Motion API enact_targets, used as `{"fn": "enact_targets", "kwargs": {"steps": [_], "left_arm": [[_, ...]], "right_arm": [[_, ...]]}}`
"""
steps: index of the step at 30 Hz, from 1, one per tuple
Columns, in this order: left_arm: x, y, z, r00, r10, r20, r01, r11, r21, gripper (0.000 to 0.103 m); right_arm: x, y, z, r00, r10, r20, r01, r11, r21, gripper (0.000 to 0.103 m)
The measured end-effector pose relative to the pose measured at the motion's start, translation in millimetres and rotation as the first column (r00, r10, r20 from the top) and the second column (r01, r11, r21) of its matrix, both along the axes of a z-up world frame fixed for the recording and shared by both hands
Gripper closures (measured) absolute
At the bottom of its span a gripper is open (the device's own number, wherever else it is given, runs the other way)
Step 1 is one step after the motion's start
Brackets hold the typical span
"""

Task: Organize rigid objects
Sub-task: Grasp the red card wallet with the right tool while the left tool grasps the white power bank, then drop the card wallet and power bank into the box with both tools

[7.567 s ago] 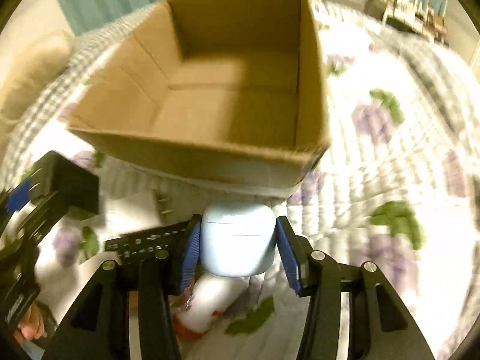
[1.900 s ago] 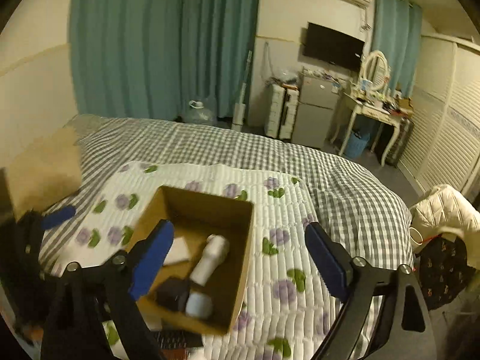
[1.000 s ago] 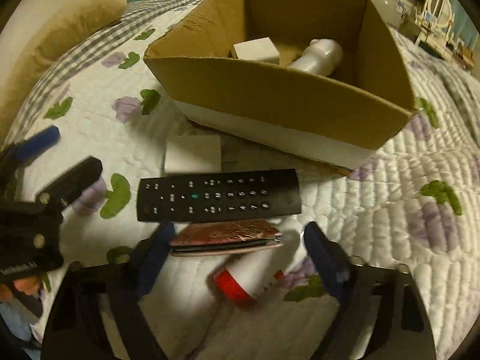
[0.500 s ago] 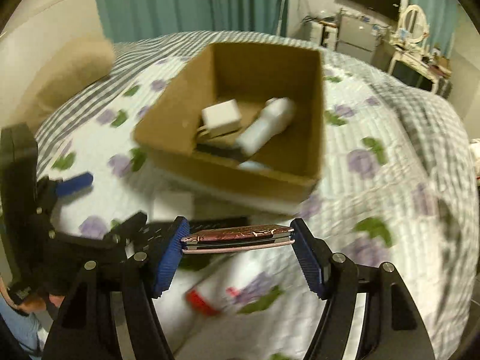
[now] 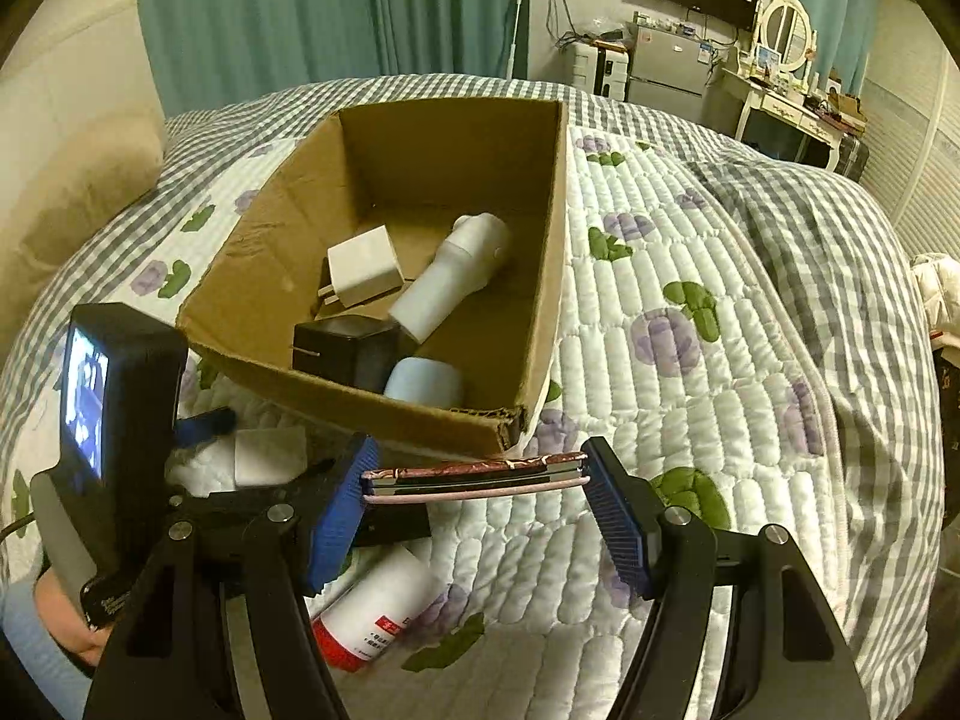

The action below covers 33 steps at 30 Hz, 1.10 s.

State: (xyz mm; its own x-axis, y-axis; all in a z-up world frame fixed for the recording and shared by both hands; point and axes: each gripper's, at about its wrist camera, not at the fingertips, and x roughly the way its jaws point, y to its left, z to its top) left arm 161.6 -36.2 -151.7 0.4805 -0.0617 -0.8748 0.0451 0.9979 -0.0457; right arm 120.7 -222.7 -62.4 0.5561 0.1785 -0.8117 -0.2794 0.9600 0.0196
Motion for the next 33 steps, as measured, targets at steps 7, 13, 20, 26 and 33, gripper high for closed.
{"fn": "enact_targets", "kwargs": {"steps": [7,13,20,26,33], "left_arm": [[-18.1,-1.0,14.9,0.998,-0.014,0.058,0.013,1.000,0.016,0.037],[-47.1,-0.1,47.5,0.989,-0.038,0.141,0.034,0.999,0.031,0.037],[-69.7,-4.7,104.9,0.966,-0.063,0.250,0.060,0.998,0.022,0.037],[-47.9,-7.4,153.4,0.938,-0.074,0.340,0.059,0.997,0.053,0.037],[5.4,-2.7,173.0,0.929,-0.053,0.366,0.035,0.998,0.055,0.037]], "right_arm": [[-4.4,-0.7,3.6,1.000,0.001,0.011,-0.001,1.000,0.009,0.034],[-11.4,-0.8,22.1,0.999,0.005,0.046,-0.006,1.000,0.010,0.034],[-21.7,3.7,64.6,0.992,0.028,0.124,-0.030,0.999,0.018,0.034],[-13.1,12.1,115.4,0.975,0.042,0.220,-0.048,0.999,0.023,0.034],[28.6,30.5,152.9,0.957,0.048,0.286,-0.055,0.998,0.017,0.034]]}}
